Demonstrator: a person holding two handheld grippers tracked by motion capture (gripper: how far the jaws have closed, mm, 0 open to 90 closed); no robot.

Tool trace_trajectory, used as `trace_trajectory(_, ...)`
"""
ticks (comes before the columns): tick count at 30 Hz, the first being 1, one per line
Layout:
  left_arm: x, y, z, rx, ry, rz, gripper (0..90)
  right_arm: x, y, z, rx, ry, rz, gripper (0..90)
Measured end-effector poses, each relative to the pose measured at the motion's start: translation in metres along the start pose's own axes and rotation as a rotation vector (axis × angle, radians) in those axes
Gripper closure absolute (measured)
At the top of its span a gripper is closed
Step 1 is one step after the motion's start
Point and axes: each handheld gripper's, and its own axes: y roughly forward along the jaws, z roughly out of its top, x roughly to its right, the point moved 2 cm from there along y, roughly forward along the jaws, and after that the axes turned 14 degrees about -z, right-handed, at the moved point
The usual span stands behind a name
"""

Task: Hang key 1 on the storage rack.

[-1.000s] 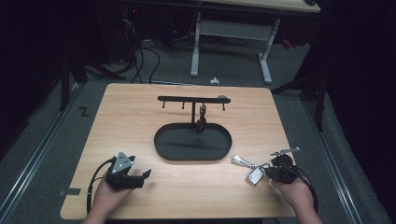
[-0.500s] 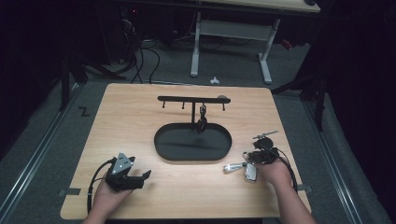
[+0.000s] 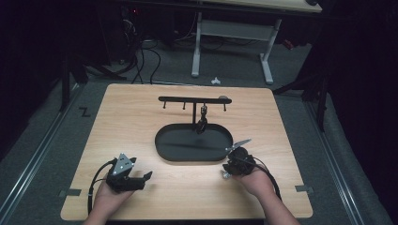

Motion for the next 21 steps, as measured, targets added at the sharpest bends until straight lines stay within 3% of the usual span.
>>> trace_trajectory(4,-0.001,0.0,0.0,-0.001,-0.001,0.001,17.6,-0.003,0.001,-0.01,-0.014,-0.011,0.017,69.2)
trace_trajectory(9,0.0,0.0,0.0,0.001,-0.003,0.0,17.6,0.001,-0.009,-0.029,-0.035,-0.014,0.003,67.8)
trace_trajectory(14,0.001,0.0,0.0,-0.001,0.004,-0.005,17.6,0.013,-0.021,-0.055,-0.066,0.001,-0.022,66.0)
trace_trajectory(16,0.001,0.001,0.0,-0.002,0.003,-0.007,17.7,0.02,-0.024,-0.064,-0.084,0.03,-0.027,65.2)
trace_trajectory(21,0.001,0.003,0.001,-0.009,0.002,-0.015,17.7,0.029,-0.032,-0.062,-0.069,0.061,-0.022,61.5)
